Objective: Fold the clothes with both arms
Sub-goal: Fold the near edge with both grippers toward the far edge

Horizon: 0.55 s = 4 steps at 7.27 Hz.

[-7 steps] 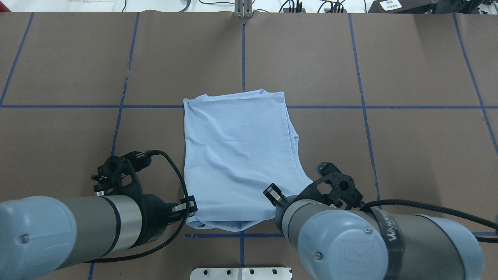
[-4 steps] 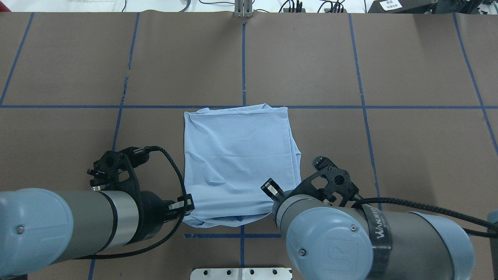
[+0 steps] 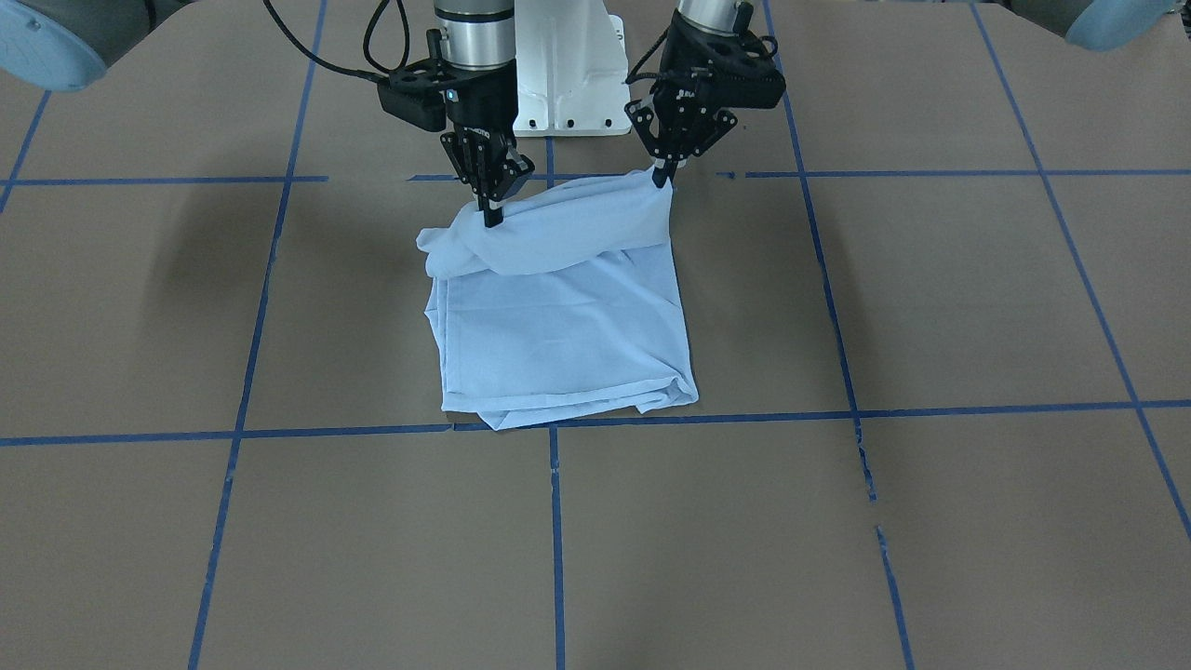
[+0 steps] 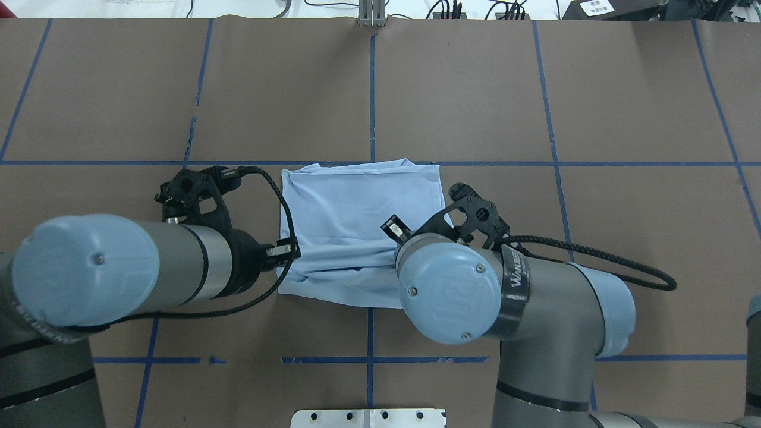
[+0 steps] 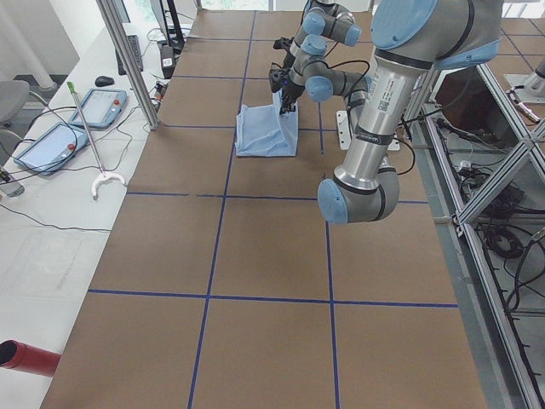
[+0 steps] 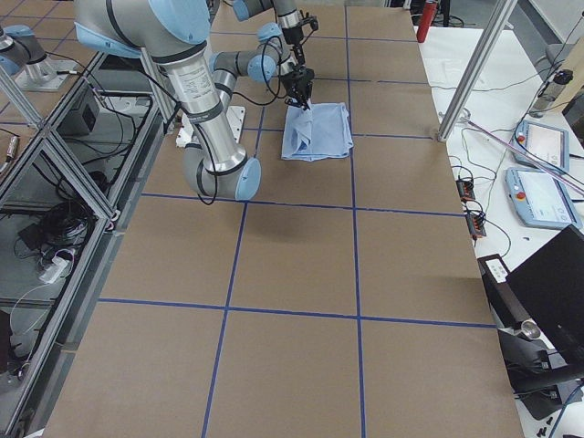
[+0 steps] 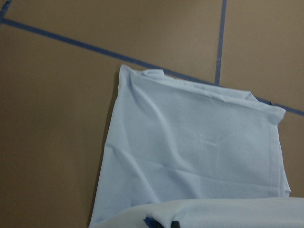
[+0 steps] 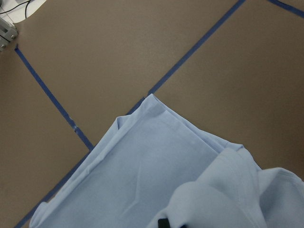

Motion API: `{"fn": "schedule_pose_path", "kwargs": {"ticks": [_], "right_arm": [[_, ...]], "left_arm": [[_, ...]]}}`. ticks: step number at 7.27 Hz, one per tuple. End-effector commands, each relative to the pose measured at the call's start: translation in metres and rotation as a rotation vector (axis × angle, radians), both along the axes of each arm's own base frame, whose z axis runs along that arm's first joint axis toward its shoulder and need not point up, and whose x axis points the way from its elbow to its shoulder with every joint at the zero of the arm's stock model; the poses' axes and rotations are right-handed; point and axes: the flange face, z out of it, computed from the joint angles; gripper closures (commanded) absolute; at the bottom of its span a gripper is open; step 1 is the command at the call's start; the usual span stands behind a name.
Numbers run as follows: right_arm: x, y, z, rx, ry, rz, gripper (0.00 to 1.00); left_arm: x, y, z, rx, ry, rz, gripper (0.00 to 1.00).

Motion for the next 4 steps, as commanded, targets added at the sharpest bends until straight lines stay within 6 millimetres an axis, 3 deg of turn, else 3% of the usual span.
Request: {"fn": "schedule_pose_path", "kwargs": {"ticks": [1,3,4], "right_arm": [[-0.023,-0.035,0.006,0.006,0.029,0.023,1.00],[-0.056,-0.071,0.012,0.008,0.048,0.043,1.00],[-0.075,-0.086,0.027,0.004,0.060,0.049,1.00]], "left_arm": [[0.024,-0.072,0.031,0.030,-0.046,-0.053,1.00],[0.053,-0.119,0.056,0.030,-0.081,-0.077,1.00],[0.071,-0.133,0.067,0.025,-0.094,-0.078,1.00]]}}
